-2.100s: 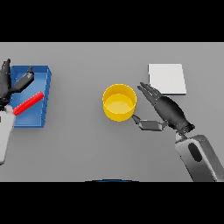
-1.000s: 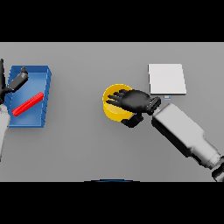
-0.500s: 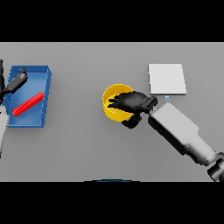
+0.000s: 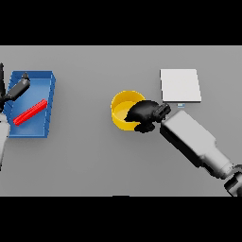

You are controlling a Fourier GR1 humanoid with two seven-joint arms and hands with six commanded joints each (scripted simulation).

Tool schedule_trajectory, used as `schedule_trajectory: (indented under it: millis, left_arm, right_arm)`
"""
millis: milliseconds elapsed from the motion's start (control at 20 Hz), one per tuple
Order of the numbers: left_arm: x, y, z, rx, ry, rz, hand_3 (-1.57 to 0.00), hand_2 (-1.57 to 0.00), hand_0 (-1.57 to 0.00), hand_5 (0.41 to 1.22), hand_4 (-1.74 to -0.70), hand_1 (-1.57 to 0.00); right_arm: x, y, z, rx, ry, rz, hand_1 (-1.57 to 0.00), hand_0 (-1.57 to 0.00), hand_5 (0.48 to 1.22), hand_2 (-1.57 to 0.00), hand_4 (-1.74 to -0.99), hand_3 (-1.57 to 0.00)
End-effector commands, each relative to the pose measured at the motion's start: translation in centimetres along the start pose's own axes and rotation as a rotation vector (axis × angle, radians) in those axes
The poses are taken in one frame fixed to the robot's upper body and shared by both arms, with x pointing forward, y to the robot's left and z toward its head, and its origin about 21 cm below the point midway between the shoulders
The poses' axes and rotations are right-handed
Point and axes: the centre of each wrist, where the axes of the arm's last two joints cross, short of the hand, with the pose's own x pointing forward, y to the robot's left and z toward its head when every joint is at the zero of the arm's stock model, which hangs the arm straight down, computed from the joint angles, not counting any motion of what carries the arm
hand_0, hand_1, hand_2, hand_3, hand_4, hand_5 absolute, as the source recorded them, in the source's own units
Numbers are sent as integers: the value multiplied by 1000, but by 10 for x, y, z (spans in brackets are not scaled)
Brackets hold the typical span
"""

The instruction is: Pick up the red beaker and tilt it to pour out 1 green nut into yellow bowl. Pick up the yellow bowl and place it on the metallic measuring scale.

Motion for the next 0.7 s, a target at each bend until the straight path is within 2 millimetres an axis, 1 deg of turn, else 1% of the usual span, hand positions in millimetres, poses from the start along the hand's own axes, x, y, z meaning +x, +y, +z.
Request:
schedule_trajectory:
  millis: [0,100,150,250,300,350,400,450,500,600,650]
  left_arm:
    - [0,1,1,1,0,-2,1,1,1,695,-750,1]
    - [-1,5,0,2,6,-11,1,1,1,690,-742,1]
    - [-3,-3,0,-5,8,-15,1,1,1,690,-739,1]
    - [-1,0,-1,2,14,-15,1,1,1,688,-736,1]
    - [-2,1,-1,1,11,-19,1,1,1,686,-733,1]
    - [-2,3,-3,2,7,-20,1,1,1,685,-732,1]
    - [-3,1,-3,-2,10,-18,1,1,1,685,-731,1]
    - [-1,1,-1,-3,5,-19,1,1,1,687,-730,1]
    - [-1,-2,0,-5,1,-20,1,1,1,690,-729,1]
    - [2,1,-2,-2,-4,-14,1,1,1,692,-733,1]
    - [-2,3,-2,2,-1,-13,1,1,1,690,-735,1]
  right_arm:
    - [-1,-1,1,9,2,-3,-1330,-1334,1157,-1205,-1647,-1120]
    - [-1,1,3,2,-3,0,-1417,-1420,1180,-1253,-1681,-1269]
    - [-1,0,2,0,-1,-5,-1448,-1450,1188,-1268,-1693,-1320]
    - [-3,-1,4,-4,-11,-7,-1492,-1493,1200,-1286,-1710,-1386]
    - [-3,0,6,-10,-8,-7,-1508,-1509,1204,-1288,-1716,-1389]
    - [-3,-2,8,-18,-15,-1,-1520,-1521,1208,-1298,-1721,-1396]
    - [-3,-6,9,-24,-12,11,-1531,-1531,1210,-1306,-1725,-1405]
    - [-3,-5,9,-33,0,10,-1539,-1539,1212,-1330,-1728,-1376]
    - [-4,-10,15,-46,-4,0,-1545,-1546,1214,-1356,-1731,-1336]
    - [-2,-20,26,-64,17,4,-1554,-1555,1217,-1386,-1735,-1286]
    - [-2,-23,30,-66,21,4,-1558,-1558,1217,-1404,-1736,-1266]
